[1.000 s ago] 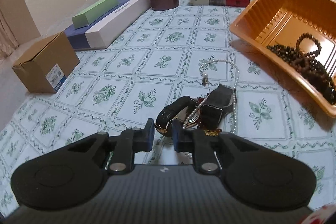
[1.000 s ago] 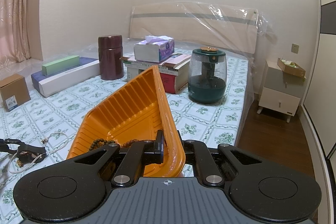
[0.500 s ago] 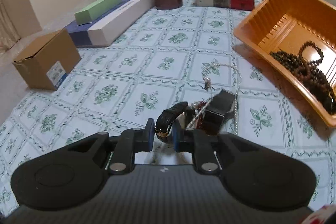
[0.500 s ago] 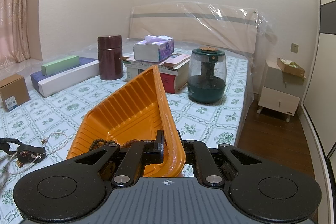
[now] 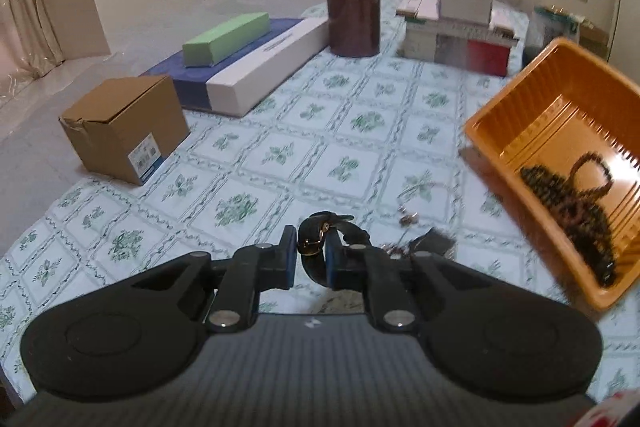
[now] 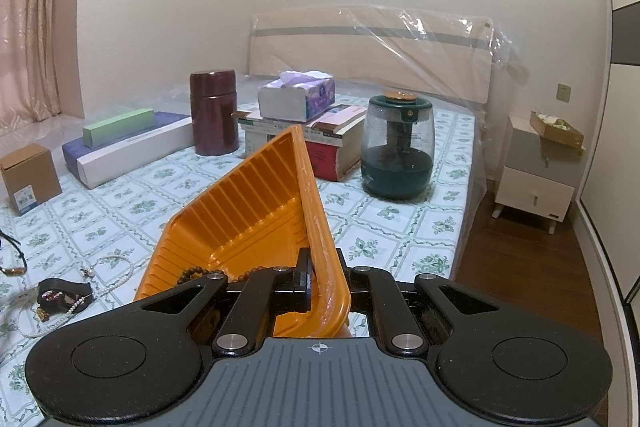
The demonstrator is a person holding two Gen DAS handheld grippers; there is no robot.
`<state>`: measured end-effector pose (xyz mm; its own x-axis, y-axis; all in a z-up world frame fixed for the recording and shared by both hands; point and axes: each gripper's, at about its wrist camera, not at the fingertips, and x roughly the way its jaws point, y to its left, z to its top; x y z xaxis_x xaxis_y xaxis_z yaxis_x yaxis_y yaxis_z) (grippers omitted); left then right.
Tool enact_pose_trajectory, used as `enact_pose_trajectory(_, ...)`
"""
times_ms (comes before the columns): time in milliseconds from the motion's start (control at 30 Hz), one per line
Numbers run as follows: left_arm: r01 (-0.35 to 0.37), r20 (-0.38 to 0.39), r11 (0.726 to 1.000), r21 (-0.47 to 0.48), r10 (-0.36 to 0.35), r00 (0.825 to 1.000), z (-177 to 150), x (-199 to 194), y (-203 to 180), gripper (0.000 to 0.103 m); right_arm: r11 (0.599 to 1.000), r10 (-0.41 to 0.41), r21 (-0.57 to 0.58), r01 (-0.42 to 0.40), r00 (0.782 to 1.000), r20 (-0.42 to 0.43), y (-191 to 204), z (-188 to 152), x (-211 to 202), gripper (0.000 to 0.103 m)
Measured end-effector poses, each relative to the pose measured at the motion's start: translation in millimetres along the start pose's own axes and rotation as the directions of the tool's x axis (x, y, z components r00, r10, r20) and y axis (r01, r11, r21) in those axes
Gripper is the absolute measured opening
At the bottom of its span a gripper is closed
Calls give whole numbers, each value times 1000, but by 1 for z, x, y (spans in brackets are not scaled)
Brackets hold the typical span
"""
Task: Organize jewelry
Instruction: 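Lift the black watch and lower it into the orange tray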
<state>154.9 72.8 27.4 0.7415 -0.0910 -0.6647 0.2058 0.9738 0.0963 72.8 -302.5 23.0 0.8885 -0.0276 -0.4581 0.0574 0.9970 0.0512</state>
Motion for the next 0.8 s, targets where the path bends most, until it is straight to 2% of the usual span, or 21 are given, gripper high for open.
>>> enact_pose_trajectory(200, 65, 39, 998, 6, -65, 997, 15, -15, -24, 12, 1000, 1, 0, -1, 1000, 0, 0, 0, 0, 9)
enact_pose_trajectory(433, 173, 64, 984, 30, -175, 983, 29, -22, -73, 12, 1000, 1, 0, -1, 1000, 0, 0, 0, 0, 9)
enact_pose_trajectory(800, 300, 28, 953, 32, -301, 953, 30, -13, -141, 12, 1000, 2, 3, -2, 1000, -1, 1, 0, 0, 9)
